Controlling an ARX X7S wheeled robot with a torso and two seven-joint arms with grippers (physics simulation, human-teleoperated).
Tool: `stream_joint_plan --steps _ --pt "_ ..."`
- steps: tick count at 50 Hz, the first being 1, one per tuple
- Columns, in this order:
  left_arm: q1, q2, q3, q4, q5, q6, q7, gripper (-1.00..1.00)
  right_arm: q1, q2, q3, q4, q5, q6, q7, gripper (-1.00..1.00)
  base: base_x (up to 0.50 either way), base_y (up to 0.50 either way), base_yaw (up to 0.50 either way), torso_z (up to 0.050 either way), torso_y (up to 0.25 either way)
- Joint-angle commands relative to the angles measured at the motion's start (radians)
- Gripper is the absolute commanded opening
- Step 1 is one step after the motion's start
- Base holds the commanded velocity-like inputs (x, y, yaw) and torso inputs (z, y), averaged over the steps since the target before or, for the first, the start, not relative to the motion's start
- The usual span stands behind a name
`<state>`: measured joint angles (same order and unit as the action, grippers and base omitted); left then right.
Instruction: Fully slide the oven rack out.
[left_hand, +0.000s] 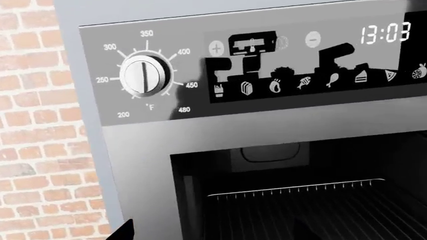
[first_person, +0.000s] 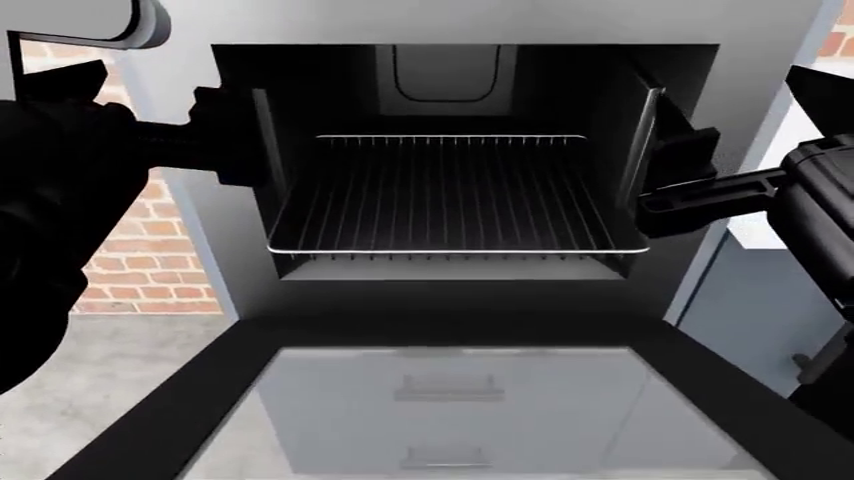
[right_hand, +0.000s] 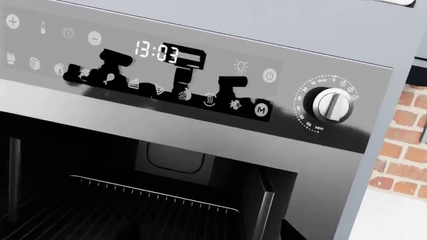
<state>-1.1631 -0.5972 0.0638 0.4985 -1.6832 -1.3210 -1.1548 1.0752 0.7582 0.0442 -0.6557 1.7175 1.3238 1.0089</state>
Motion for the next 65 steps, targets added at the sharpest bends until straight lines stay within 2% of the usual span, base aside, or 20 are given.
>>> stream_joint_plan --steps 1,65 --pt "0.005 -0.008 0.006 0.003 0.008 0.011 0.009 1.0 -0.001 -0.002 -0.009 0.0 0.003 -0.014 -0.006 1.0 0.05 0.0 0.0 0.0 0.0" --pt "0.01 -0.032 0.053 -0.002 0.002 0.06 0.025 1.0 0.0 0.04 -0.052 0.035 0.025 -0.067 0.037 1.0 0.11 0.0 0.0 0.0 0.0"
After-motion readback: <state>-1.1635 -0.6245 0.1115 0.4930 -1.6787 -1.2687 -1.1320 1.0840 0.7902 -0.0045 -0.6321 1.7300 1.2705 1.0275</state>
